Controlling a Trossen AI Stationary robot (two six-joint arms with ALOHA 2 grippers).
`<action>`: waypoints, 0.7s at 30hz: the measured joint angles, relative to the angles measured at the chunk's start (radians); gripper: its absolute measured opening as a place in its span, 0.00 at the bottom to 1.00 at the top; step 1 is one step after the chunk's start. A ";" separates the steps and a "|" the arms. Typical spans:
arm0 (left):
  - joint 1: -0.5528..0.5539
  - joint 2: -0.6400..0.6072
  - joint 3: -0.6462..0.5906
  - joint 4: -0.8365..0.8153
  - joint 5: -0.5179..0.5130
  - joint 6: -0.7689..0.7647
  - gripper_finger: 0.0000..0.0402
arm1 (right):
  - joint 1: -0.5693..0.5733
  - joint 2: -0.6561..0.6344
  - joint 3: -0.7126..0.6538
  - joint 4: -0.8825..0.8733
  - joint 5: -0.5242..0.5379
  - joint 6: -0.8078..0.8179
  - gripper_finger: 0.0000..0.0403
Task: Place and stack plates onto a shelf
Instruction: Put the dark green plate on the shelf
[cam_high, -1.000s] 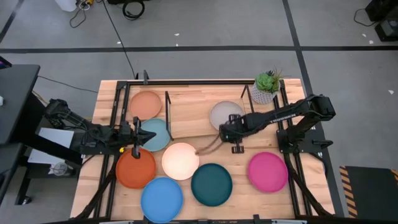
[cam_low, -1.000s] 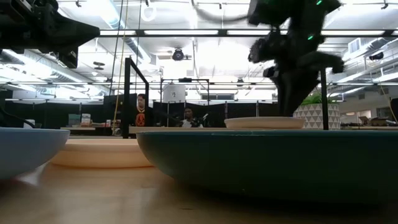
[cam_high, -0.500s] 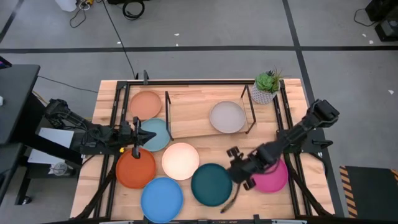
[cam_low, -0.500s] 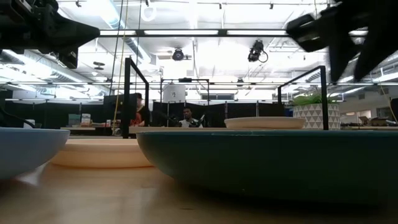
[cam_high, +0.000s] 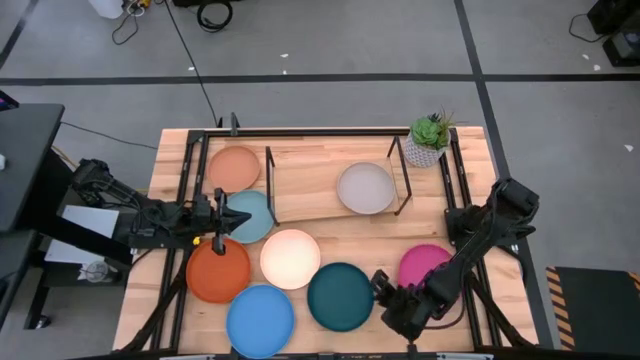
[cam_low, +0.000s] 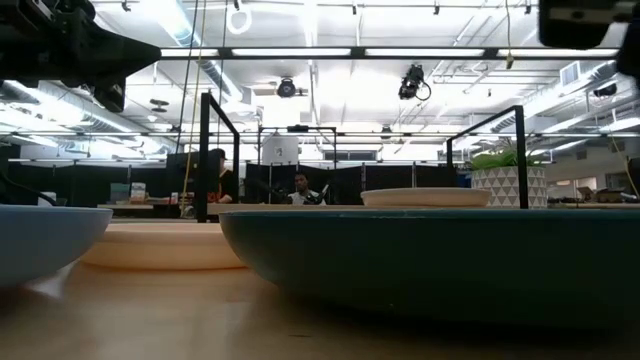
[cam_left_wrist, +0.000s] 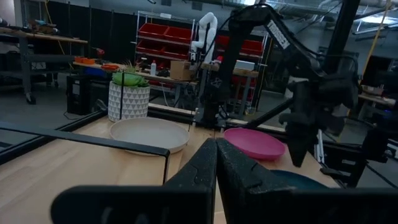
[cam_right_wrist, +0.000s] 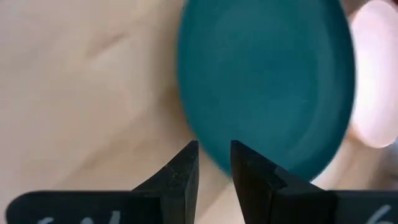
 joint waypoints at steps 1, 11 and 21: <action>0.000 0.000 0.000 0.000 0.000 0.000 0.04 | 0.000 0.014 0.000 0.008 0.016 -0.022 0.25; 0.000 0.000 0.000 -0.034 0.000 0.000 0.04 | -0.016 0.079 0.000 0.109 -0.006 -0.165 0.25; 0.000 0.000 0.000 -0.034 0.001 0.000 0.04 | -0.047 0.079 0.000 0.121 -0.072 -0.167 0.14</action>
